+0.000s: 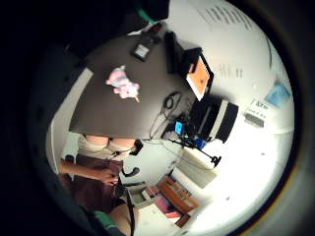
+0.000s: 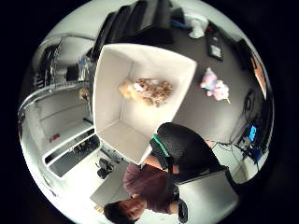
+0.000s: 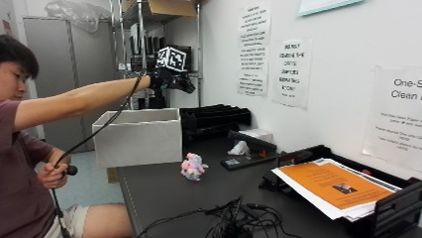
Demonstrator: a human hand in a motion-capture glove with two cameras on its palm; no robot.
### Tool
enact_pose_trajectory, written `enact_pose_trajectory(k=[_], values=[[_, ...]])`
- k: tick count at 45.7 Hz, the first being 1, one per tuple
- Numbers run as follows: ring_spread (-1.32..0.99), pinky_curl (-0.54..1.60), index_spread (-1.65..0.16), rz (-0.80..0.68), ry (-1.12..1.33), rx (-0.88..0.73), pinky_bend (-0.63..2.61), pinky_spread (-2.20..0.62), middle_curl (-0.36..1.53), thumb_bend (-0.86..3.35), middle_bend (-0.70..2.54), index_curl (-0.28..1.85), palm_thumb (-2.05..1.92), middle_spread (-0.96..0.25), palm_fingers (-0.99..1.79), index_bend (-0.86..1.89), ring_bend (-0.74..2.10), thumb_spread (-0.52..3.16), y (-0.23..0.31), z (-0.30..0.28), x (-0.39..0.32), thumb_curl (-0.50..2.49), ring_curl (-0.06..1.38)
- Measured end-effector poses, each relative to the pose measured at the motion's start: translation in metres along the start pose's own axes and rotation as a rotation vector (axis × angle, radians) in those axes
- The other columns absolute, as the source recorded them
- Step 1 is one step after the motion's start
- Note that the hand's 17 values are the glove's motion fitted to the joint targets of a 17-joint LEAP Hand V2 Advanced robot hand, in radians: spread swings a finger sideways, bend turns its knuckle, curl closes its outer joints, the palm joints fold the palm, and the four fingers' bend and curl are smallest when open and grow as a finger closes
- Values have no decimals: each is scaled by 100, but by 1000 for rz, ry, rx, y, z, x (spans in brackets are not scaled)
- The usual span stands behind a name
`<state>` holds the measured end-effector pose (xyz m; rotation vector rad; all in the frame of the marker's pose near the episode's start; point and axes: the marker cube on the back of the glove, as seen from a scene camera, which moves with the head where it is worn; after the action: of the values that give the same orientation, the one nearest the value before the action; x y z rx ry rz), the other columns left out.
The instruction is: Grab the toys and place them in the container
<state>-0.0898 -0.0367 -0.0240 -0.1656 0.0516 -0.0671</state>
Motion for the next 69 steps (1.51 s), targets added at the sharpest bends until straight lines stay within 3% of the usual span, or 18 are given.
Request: enact_pose_trajectory(k=[16, 53, 62, 67, 68, 69], values=[[4, 36, -17, 95, -34, 50, 98, 6, 30, -2, 8, 10, 5, 3, -45, 1, 25, 122, 0, 38, 94, 42, 40], [7, 36, -17, -7, -152, -99, 94, 8, 18, -9, 8, 5, -11, 5, -46, -2, 18, 99, -110, 276, 97, 26, 34], [6, 38, -14, -1, -139, 5, 103, 8, 19, -4, 14, 4, -3, 6, -19, 0, 33, 102, -123, 306, 95, 27, 38], [-7, 35, -13, 1, -137, 133, 98, 0, 26, 3, 39, 2, 9, -6, 26, 2, 62, 110, -127, 305, 95, 29, 43], [-11, 34, -14, 0, -145, 137, 96, -7, 31, 6, 53, 2, 14, -9, 57, 6, 78, 114, -128, 305, 96, 30, 49], [-14, 30, -14, -1, -155, 133, 92, -10, 31, 7, 56, 1, 17, -11, 61, 8, 80, 116, -129, 304, 96, 30, 45]])
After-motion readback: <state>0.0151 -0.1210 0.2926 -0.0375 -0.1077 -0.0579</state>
